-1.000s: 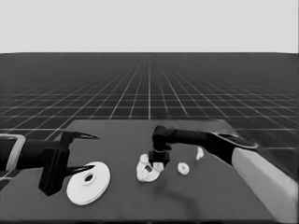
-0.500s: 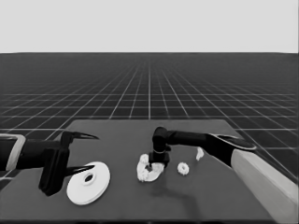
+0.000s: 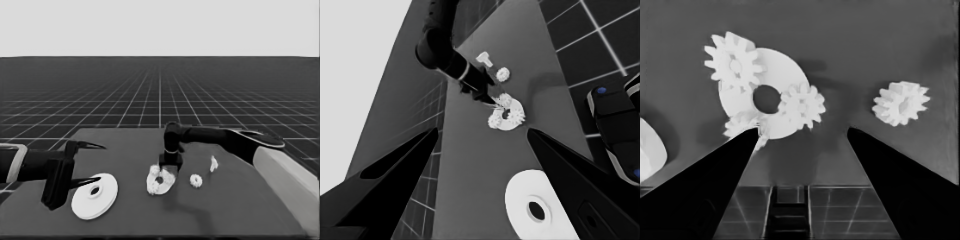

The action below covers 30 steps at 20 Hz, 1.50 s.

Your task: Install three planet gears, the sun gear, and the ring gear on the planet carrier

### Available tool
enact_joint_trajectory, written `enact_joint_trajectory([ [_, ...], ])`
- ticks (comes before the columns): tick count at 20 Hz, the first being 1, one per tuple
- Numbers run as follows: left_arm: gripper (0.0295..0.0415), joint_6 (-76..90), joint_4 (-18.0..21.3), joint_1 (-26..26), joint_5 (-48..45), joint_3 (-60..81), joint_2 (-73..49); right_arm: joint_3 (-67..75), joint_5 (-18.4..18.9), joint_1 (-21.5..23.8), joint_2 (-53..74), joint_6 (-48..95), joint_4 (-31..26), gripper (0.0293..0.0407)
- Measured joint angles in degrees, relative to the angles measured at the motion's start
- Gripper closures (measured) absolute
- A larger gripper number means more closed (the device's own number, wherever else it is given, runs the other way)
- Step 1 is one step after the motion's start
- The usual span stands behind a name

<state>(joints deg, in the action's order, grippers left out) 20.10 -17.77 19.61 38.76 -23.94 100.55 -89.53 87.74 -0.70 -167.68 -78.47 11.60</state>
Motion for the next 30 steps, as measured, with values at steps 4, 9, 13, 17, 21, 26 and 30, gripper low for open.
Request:
enact_joint_trajectory([
  [4, 0.0326, 0.0, 0.0, 0.0, 0.0, 0.0, 0.0, 0.2, 0.2, 1.0, 0.0, -0.2, -1.0, 0.0315],
  [9, 0.0326, 0.0, 0.0, 0.0, 0.0, 0.0, 0.0, 11.9, -0.6, 2.0, 17.6, 5.8, -2.3, 0.0315],
  [13, 0.0326, 0.0, 0.0, 0.0, 0.0, 0.0, 0.0, 12.3, -0.9, 2.2, 21.2, 8.8, -2.6, 0.0315],
  [17, 0.0326, 0.0, 0.0, 0.0, 0.0, 0.0, 0.0, 10.4, -2.9, -2.2, 20.9, 10.2, 1.8, 0.0315],
  [21, 0.0326, 0.0, 0.0, 0.0, 0.0, 0.0, 0.0, 5.8, -6.1, -8.7, 19.2, 12.4, 7.0, 0.0315],
  [26, 0.0326, 0.0, 0.0, 0.0, 0.0, 0.0, 0.0, 5.1, -6.5, -9.3, 19.0, 12.7, 7.6, 0.0315],
  [30, 0.0326, 0.0, 0.0, 0.0, 0.0, 0.0, 0.0, 5.0, -6.5, -9.3, 18.9, 12.7, 7.6, 0.0390],
])
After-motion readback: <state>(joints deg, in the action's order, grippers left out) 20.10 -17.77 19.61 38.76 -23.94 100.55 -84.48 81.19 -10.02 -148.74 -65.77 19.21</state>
